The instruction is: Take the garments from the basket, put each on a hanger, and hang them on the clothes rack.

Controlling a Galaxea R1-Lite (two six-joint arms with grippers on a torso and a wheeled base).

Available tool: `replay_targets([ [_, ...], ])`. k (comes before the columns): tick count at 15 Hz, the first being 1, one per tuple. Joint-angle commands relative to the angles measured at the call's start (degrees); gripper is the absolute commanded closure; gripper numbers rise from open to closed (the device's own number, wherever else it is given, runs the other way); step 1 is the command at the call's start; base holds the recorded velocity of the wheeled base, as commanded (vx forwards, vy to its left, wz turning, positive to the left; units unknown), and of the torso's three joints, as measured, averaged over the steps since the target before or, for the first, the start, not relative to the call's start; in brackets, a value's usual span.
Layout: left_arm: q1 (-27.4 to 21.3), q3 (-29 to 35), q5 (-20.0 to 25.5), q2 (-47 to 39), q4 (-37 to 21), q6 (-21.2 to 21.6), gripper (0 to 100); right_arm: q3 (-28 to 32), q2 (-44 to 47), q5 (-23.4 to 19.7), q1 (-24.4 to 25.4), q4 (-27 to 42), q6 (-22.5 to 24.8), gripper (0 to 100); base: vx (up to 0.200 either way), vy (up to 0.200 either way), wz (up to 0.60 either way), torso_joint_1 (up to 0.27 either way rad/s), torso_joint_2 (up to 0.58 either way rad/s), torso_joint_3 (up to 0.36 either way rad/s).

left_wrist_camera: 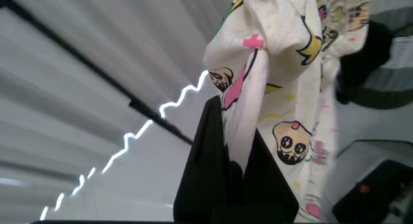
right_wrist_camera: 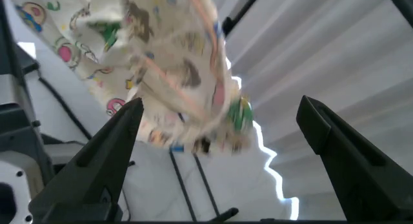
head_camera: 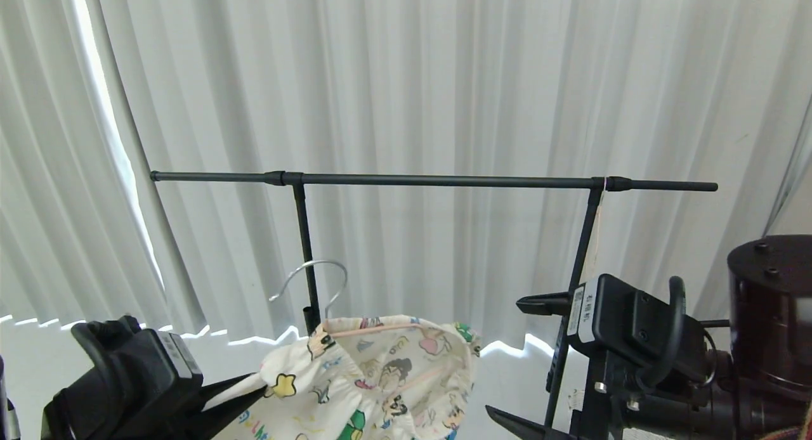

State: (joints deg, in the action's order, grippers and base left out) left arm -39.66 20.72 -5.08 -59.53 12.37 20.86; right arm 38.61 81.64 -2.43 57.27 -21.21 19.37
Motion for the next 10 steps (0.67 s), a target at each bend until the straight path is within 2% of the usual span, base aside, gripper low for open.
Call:
replay_targets([
  [1,-7.6,0.0,0.9,0.5,0.0,0.1,100,3.6,3.1,-2.2,0.1,2.8,0.6,0,0.000,0.000,0.00,0.000,0.00,0.000],
  [3,-11.1,0.0,0.9,0.4,0.0,0.2,100,8.9,4.6,-6.5,0.0,10.8,3.4,0,0.000,0.000,0.00,0.000,0.00,0.000],
  [5,-12.3,0.0,0.9,0.6,0.1,0.4,100,13.3,6.1,-9.4,0.1,18.6,4.9,0,0.000,0.000,0.00,0.000,0.00,0.000],
  [10,-13.1,0.3,0.9,0.2,2.7,0.4,100,17.6,9.4,-11.0,0.1,22.3,5.7,0,0.000,0.000,0.00,0.000,0.00,0.000],
])
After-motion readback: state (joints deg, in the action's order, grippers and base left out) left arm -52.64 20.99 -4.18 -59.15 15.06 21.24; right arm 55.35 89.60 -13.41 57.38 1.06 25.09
